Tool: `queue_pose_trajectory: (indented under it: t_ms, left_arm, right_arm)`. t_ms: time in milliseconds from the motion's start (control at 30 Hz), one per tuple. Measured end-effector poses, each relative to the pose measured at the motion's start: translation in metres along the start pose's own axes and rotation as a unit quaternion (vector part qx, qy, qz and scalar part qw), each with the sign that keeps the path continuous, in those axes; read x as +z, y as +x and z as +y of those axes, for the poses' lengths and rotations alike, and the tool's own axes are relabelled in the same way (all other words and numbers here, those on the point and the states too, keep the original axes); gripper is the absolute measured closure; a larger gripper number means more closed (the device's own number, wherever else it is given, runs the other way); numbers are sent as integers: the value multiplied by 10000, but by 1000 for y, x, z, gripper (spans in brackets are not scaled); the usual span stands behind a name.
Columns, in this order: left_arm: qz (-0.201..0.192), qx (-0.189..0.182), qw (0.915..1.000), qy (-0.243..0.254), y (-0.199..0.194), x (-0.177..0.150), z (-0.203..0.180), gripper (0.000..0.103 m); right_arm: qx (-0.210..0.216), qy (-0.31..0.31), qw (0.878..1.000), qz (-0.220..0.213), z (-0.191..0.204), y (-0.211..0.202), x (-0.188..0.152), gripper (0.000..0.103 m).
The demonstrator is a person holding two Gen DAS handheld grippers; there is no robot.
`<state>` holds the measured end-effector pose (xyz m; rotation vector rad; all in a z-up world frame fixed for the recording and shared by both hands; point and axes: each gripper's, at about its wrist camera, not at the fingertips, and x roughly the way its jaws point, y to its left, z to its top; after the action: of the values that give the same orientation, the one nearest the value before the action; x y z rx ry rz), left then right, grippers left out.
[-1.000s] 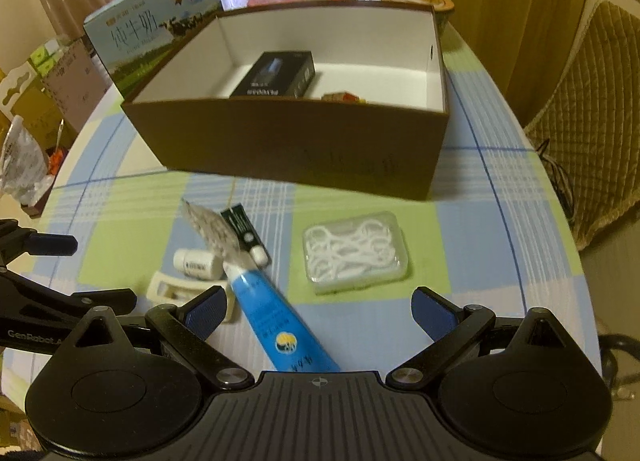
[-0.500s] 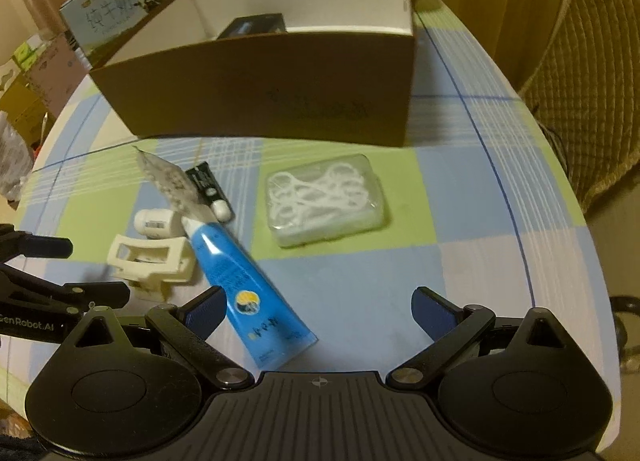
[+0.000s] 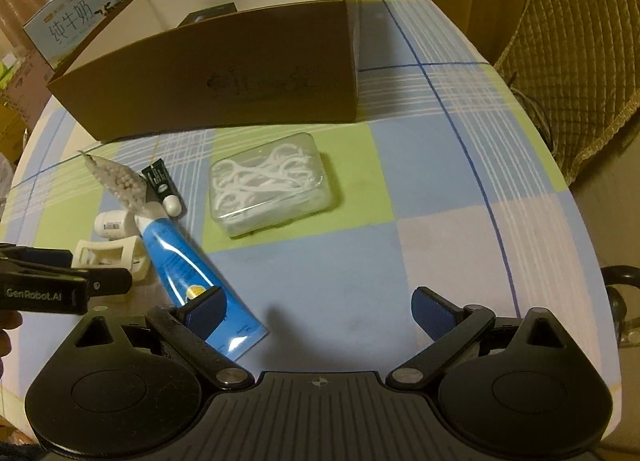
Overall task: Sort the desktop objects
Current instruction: 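Grasp the cream plastic holder with the left gripper while the right gripper grasps the clear floss-pick box, then carry the cream holder and floss-pick box over the brown box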
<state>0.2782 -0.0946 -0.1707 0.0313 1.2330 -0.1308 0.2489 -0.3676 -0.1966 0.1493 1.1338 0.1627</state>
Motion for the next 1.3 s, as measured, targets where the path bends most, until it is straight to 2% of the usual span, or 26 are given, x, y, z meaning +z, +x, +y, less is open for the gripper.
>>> queue_pose_trajectory:
  t_ms: [200,433,667,800,867,1033,1100,1167,1300]
  left_arm:
    - [17,111,9998,-140,12,5,-1,9]
    - [-75,59,9994,-331,10,0,20,16]
    - [-303,388,9980,-408,3,-5,52,16]
    - [-361,369,9976,-459,-2,-5,67,15]
    - [-387,333,9973,-529,-6,-5,70,9]
    - [-289,430,9959,-742,0,-1,71,9]
    - [-216,478,9948,-869,3,0,71,10]
    - [-253,552,9945,-855,5,0,70,18]
    - [-345,574,9959,-603,4,2,68,18]
  right_arm:
    - [21,-8,10000,-3,-4,3,5,7]
    - [214,-115,9996,-134,-5,8,15,7]
    - [507,-545,9968,-305,10,19,31,7]
    - [479,-740,9955,-350,15,32,42,7]
    - [451,-770,9955,-328,16,39,47,7]
    - [414,-867,9950,-257,21,51,52,7]
    - [401,-869,9951,-233,22,55,53,7]
    - [391,-854,9953,-223,23,57,54,7]
    - [341,-847,9955,-266,25,59,55,7]
